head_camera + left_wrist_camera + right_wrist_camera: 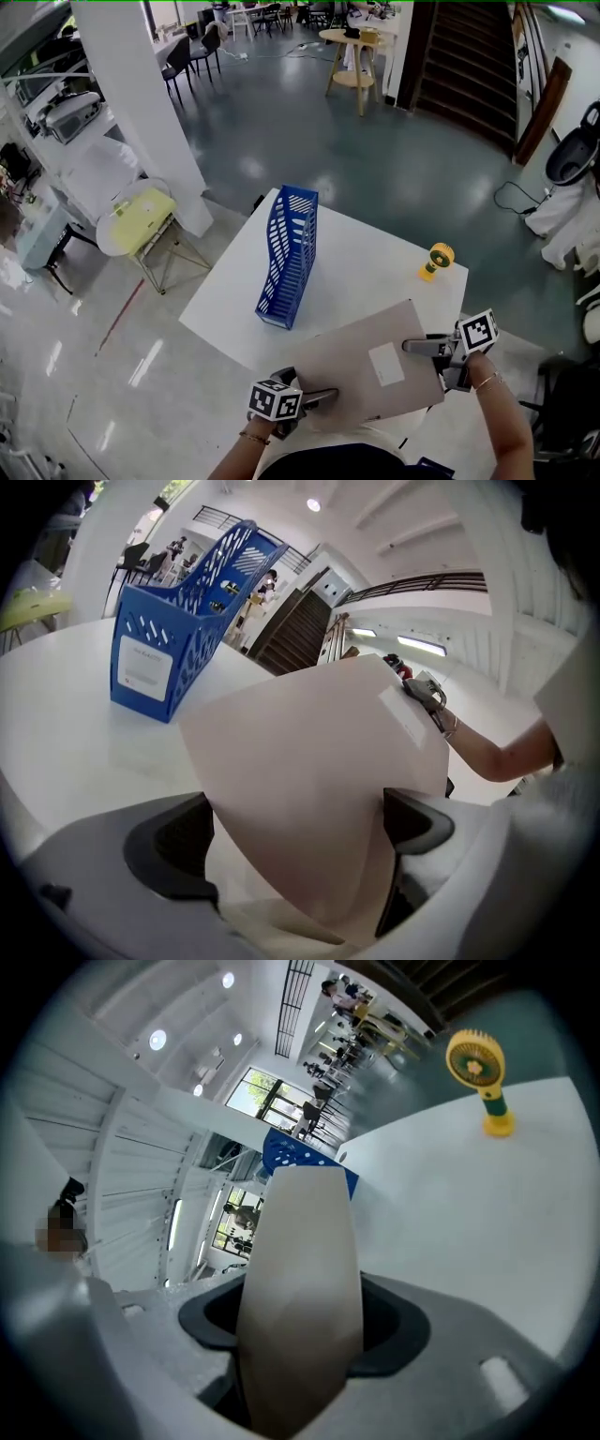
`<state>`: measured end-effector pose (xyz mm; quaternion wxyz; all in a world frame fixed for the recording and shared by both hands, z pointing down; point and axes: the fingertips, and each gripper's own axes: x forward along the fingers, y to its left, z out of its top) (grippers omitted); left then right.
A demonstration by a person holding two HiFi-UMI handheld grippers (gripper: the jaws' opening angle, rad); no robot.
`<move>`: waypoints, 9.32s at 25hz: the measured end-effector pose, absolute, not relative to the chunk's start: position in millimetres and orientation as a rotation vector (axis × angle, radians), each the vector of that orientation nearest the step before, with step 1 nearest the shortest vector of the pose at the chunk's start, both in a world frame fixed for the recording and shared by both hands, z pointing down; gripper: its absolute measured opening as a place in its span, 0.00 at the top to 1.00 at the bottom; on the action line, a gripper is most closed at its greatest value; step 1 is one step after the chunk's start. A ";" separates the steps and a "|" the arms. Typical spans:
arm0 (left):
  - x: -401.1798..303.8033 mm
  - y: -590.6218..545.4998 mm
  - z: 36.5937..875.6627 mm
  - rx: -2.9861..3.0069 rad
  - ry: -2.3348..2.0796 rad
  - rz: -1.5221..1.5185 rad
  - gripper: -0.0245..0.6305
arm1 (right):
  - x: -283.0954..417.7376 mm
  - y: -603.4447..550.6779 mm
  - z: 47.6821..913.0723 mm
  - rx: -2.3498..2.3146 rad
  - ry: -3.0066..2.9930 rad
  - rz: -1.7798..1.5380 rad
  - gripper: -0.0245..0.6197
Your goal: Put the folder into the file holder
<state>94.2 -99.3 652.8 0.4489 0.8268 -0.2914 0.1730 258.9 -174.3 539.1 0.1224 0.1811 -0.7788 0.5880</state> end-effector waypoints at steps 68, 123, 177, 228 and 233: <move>-98.5 -206.9 392.6 3.270 -1.393 0.229 0.57 | 111.9 -177.1 294.0 1.310 -2.981 1.552 0.40; -28.1 -309.6 457.9 2.520 -2.047 -0.217 0.56 | 165.0 -190.7 485.9 1.516 -2.526 0.369 0.96; -37.6 -312.3 452.4 2.563 -1.984 -0.340 0.54 | 163.5 -188.7 512.2 1.541 -2.513 0.517 0.96; -53.4 -254.7 455.1 2.595 -1.903 -0.226 0.44 | 123.2 -188.9 490.1 1.381 -2.657 0.499 0.96; -72.1 -232.7 440.7 2.572 -1.830 -0.293 0.44 | 105.7 -184.6 478.8 1.376 -2.700 0.443 0.96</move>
